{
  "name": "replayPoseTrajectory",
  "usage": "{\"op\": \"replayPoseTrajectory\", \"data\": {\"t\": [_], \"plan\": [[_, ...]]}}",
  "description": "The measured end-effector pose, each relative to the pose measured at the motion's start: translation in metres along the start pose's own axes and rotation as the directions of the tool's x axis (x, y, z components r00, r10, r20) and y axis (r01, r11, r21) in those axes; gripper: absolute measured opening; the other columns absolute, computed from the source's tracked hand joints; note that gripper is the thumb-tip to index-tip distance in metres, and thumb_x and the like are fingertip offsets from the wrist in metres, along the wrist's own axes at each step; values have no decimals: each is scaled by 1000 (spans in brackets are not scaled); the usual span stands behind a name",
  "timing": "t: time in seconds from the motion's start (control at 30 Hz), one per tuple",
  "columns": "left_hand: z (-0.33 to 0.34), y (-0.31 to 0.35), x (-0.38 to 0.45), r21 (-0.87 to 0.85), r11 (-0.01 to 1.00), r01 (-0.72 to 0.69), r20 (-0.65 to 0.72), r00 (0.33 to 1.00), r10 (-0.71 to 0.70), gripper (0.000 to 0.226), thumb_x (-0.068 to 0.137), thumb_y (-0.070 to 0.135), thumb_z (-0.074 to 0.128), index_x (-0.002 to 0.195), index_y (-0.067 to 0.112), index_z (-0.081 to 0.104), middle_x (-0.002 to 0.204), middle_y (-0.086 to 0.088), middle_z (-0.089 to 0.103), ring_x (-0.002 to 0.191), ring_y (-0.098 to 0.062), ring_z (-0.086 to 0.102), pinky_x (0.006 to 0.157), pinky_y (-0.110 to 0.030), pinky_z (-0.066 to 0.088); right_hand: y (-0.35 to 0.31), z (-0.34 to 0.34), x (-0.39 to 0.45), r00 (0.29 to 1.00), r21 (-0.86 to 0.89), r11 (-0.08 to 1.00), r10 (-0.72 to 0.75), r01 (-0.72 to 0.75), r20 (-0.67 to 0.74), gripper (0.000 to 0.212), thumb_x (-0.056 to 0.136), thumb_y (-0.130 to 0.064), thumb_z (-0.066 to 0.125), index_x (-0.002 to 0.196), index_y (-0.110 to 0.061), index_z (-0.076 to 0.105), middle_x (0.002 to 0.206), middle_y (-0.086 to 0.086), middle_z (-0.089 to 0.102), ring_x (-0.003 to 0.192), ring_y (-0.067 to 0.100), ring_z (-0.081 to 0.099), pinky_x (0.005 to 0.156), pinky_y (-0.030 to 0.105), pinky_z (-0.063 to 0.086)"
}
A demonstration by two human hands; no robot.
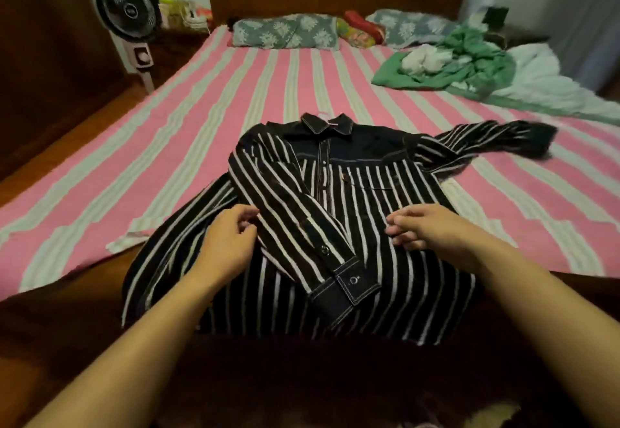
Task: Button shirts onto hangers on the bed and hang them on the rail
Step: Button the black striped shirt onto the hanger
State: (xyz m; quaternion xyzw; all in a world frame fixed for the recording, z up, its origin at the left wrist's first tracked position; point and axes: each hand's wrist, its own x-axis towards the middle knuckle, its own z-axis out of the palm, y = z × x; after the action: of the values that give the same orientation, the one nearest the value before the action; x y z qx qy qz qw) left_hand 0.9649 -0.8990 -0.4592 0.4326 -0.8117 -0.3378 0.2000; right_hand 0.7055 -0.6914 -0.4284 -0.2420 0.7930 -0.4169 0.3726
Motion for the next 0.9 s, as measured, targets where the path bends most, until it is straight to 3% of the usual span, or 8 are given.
{"op": "replayPoseTrajectory", "data": {"t": [0.13,0.23,0.33,0.43,0.6,0.67,0.77,0.9], "plan": [[2,14,19,311,945,96,-60,995,-81,60,96,59,44,145,25,46,132,-7,61,126,-32,55,107,-50,43,1,13,1,981,-329,930,-187,161,-49,13,102,-26,57,103,-25,70,98,-3,74,84,9,68,80,30,53],[9,27,35,283,937,207,3,976,-217,65,98,62,43,151,26,35,134,-6,61,125,-32,56,109,-51,40,-7,32,6,949,-530,792,-302,303,91,32,99,-42,57,130,-32,62,123,-12,66,109,5,60,98,33,50],[22,40,38,117,975,188,81,977,-198,51,99,35,59,146,21,46,122,-4,65,107,-23,63,93,-35,47,-6,56,10,917,-476,785,-317,396,241,49,96,-50,58,143,-39,49,130,-13,61,118,5,56,105,36,47],[28,56,40,16,994,109,25,994,-110,34,98,21,62,132,22,61,101,5,65,91,-11,61,79,-24,42,-9,65,7,885,-302,835,-403,459,231,37,98,-24,63,133,-33,57,99,-12,66,88,1,63,83,23,51],[30,66,31,-40,996,-84,-263,962,71,17,90,12,58,96,26,66,80,13,60,73,-1,55,61,-12,34,-23,28,1,788,-150,811,-585,565,-193,23,100,-8,54,104,-28,64,97,-9,64,83,5,60,72,13,47],[34,63,29,62,981,-184,-293,936,194,18,87,8,60,91,24,65,79,12,58,75,-6,56,66,-17,37,-19,3,8,745,-340,785,-609,518,-271,26,98,-5,56,93,-29,65,98,-5,63,84,8,58,74,15,45],[54,46,27,389,903,-181,-52,975,218,16,92,15,61,103,20,72,96,1,62,101,-28,58,88,-38,43,7,-13,18,905,-691,663,-425,289,-29,35,94,-5,61,89,-39,70,106,-7,56,101,14,58,85,23,41],[69,50,5,457,866,-204,-127,949,290,16,95,34,63,107,27,72,115,-1,57,116,-26,42,102,-48,33,13,-23,-5,809,-527,718,-580,455,-91,18,95,-19,65,96,-35,72,102,-16,63,96,-1,58,83,14,43]]}}
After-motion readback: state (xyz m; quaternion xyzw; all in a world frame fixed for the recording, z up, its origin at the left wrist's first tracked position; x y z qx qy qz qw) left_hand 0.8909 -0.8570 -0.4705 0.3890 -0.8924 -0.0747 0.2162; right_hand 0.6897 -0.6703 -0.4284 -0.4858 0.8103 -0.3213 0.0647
